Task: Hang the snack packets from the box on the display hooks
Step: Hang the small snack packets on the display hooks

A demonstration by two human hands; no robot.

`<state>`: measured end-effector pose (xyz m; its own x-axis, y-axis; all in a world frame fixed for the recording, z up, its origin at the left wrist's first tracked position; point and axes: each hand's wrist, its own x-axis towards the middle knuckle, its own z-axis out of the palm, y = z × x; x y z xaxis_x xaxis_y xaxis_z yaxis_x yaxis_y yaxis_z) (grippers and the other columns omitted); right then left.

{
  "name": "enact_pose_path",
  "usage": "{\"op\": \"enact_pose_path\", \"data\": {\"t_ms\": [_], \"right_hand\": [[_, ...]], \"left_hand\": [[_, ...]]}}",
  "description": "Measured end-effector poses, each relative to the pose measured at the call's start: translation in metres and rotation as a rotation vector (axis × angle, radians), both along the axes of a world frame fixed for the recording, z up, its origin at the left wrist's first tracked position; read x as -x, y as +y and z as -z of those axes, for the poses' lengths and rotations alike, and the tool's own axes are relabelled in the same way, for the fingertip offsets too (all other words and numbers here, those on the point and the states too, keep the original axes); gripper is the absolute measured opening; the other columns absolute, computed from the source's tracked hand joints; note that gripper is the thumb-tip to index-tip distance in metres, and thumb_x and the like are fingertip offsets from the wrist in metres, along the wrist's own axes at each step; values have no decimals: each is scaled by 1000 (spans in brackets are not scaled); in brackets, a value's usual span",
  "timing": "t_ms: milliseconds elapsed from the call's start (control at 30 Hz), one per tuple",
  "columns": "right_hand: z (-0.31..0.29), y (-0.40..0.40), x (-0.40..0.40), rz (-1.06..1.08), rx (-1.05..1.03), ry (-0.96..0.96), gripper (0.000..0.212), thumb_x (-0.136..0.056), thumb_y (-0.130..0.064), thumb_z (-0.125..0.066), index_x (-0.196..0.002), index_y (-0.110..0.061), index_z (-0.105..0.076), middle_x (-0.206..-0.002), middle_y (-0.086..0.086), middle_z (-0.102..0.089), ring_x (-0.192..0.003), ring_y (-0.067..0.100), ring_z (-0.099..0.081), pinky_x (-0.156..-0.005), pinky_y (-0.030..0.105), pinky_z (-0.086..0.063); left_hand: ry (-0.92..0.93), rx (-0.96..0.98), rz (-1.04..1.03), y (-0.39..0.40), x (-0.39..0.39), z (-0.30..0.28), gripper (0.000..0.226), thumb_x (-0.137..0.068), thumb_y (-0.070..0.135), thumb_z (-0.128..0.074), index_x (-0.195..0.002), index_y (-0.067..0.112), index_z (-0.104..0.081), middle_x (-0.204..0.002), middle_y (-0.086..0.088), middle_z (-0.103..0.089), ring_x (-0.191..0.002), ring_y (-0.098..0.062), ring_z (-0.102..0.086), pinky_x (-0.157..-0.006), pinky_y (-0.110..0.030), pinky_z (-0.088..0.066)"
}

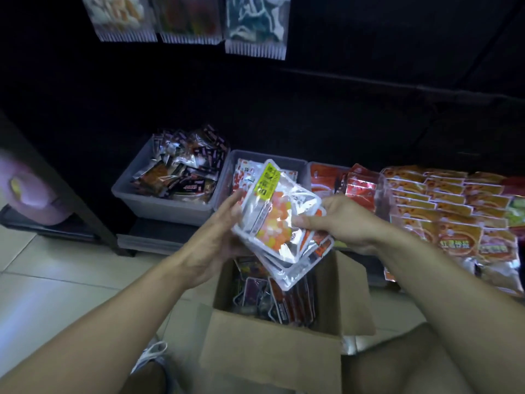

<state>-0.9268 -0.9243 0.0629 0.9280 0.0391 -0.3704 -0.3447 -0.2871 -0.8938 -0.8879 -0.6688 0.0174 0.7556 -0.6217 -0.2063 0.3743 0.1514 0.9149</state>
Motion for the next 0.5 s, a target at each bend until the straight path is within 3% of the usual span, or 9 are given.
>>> {"op": "enact_pose_path", "data": {"t_ms": [100,200,300,400,500], "right_hand": [[14,14,2,206,-240,48,55,-74,-32,-85,-119,-2,-75,-114,15,-79,-110,34,-74,-105,54,-55],[21,34,4,281,-323,79,35,-93,-19,-76,-122,-1,-73,-116,17,-78,-111,36,-74,-92,46,-62],[28,43,7,219,-233,136,33,-89,-20,-80,-119,-8,-76,-110,13,-80,-105,33,-77,-85,41,-65],[25,40,7,99,-111,141,52,-77,-21,-90,-126,-15,-72,-112,6,-81,-103,26,-78,-92,43,-63],[20,33,6,97,-162,100,95,-58,-32,-102,-142,-26,-56,-124,-1,-77,-109,21,-76,-106,49,-55]], "left_hand": [[41,62,-69,-7,4,2,115,-49,79,-90,-149,36,-53,-143,0,-69,-128,-25,-69,-97,-47,-61],[125,25,-162,-17,9,7,127,-49,64,-100,-158,33,-43,-141,-5,-70,-127,-32,-69,-112,-60,-50],[37,-117,-319,-17,7,9,105,-48,48,-104,-142,29,-61,-126,-3,-78,-115,-31,-76,-110,-58,-52],[-23,-219,-350,-16,7,15,76,-49,43,-100,-119,35,-72,-113,-1,-82,-105,-27,-79,-105,-56,-56],[-85,-248,-328,-15,9,14,80,-48,40,-100,-122,36,-70,-105,0,-83,-97,-23,-80,-97,-48,-59]]}}
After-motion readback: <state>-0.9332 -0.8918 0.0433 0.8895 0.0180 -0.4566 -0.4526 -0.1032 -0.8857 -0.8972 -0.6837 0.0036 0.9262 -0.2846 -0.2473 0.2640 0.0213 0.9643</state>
